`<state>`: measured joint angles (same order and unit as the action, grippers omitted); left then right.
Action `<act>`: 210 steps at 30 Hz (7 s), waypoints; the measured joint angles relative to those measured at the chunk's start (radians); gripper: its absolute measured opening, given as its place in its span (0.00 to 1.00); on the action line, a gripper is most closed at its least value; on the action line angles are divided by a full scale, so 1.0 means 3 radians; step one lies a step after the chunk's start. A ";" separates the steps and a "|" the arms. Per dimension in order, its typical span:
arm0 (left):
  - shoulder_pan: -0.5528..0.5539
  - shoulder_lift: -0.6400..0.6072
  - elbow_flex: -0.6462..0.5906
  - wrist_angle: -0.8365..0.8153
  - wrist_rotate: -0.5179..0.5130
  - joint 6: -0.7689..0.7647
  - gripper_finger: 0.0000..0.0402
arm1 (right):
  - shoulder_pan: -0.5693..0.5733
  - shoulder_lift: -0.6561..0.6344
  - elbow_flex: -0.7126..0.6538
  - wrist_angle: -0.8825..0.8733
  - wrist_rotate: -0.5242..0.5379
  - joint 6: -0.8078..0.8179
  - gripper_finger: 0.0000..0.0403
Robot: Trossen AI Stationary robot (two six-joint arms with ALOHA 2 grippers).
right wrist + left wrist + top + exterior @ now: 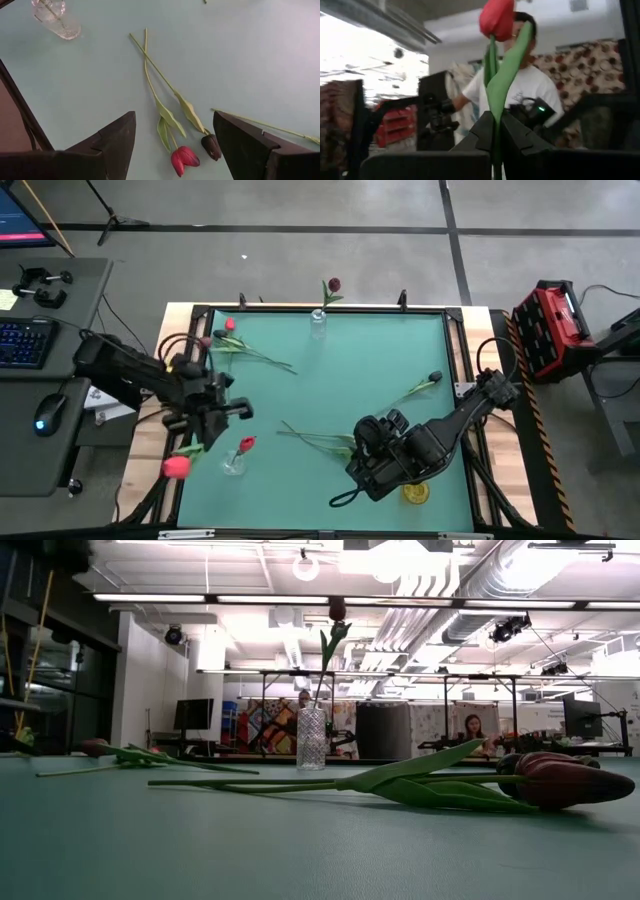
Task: Sort flowers into vase by color
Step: Put the bottom pink flower into the bottom transparent vase, then put the right black flower into the yellow vase
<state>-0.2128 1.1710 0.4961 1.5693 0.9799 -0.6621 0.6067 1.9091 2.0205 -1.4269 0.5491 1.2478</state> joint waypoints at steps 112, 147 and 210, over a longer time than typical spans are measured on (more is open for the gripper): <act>-0.1511 0.1255 -0.0516 0.0003 -0.2804 0.0904 0.20 | -0.0430 0.0749 -0.0001 0.4345 -0.2018 -0.1873 0.01; -0.1230 0.0850 -0.0516 -0.0002 -0.2582 0.0436 0.51 | -0.0608 0.0749 -0.0001 0.4420 -0.1818 -0.2126 0.00; 0.1515 -0.0408 0.1447 -0.4938 -0.2606 0.1340 0.52 | -0.1017 -0.0469 0.0001 0.1853 -0.1815 -0.3821 0.00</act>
<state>0.2418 1.0487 0.9302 0.0878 0.1982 -0.2601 0.3016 1.7683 2.0209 -0.8710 0.0048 0.1013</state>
